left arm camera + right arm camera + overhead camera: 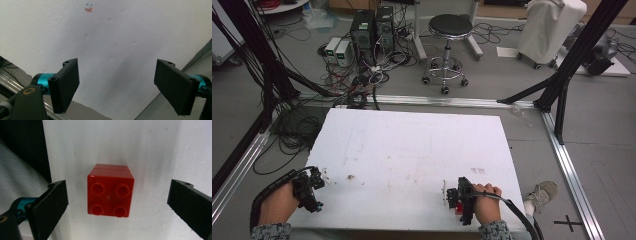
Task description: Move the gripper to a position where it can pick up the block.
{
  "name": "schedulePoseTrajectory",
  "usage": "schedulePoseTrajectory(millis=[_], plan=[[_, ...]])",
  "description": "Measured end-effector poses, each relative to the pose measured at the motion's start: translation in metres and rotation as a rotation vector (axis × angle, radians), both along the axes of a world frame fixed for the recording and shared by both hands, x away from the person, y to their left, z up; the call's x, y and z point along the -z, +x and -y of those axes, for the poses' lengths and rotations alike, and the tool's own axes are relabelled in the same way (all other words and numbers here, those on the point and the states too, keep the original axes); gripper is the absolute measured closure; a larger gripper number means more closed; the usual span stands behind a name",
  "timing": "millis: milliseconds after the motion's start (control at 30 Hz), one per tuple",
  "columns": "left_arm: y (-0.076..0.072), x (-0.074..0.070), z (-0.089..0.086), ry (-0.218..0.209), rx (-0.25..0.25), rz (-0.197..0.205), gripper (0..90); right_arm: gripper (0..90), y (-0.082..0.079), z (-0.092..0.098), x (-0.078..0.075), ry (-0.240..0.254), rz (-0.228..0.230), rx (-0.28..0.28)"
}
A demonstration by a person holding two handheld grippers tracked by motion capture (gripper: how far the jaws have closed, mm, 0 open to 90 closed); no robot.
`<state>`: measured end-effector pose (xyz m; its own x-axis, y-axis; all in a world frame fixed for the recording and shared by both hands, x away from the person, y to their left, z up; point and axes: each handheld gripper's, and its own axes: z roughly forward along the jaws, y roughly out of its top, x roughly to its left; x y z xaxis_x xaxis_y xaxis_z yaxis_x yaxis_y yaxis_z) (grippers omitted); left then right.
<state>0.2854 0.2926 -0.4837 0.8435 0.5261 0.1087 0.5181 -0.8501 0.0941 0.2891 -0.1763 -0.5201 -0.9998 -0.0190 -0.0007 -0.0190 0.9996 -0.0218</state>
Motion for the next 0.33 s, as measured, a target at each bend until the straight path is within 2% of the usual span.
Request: schedulePoseTrajectory(millis=[100,233,300,333], plan=[[0.0000,0.0001,0.0002,0.000,0.001,0.003,20.6,2.6,-0.0009,0.0002,0.0006,-0.013,-0.002,0.020],[0.0003,0.0003,0.0001,-0.002,0.001,0.002,20.6,2.6,0.0006,0.0009,0.0009,0.002,0.005,-0.003],[0.0004,0.0003,0.0001,-0.002,0.001,0.003,20.6,2.6,-0.0008,0.0013,-0.0002,-0.005,0.005,0.018],[0.0004,0.0003,0.0001,-0.002,0.001,0.003,20.6,2.6,-0.0002,0.0013,-0.0004,0.000,0.004,0.010]])
